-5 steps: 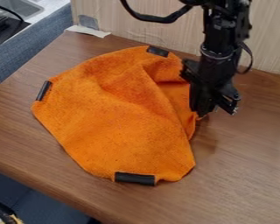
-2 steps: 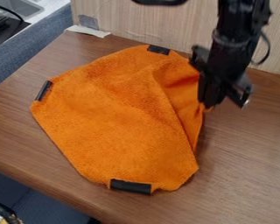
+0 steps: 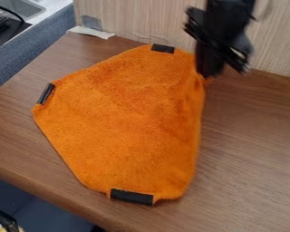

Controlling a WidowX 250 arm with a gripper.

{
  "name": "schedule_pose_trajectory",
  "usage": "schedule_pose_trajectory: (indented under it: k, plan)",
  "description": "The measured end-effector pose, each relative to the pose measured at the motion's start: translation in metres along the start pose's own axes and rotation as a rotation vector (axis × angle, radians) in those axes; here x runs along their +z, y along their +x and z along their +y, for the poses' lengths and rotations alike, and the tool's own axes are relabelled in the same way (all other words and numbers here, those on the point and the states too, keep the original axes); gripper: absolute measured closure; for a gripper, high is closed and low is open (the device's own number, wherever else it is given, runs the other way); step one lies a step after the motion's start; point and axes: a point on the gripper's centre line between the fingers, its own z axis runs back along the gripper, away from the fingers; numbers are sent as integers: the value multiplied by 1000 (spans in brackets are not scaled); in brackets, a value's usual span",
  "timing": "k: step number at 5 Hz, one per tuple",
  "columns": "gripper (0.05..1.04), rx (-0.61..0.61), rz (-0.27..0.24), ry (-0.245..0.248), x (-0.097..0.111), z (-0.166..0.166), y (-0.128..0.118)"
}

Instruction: Fold the cloth from right to left

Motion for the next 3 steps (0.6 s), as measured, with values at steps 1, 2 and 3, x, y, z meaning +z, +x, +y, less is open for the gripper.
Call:
schedule_pose_trajectory:
  k: [1, 2, 3]
  plan:
    - [1028, 80, -12, 25, 10, 38, -30]
    - [1028, 95, -11, 9, -4, 59, -58]
    - [1028, 75, 3, -16, -32, 71, -88]
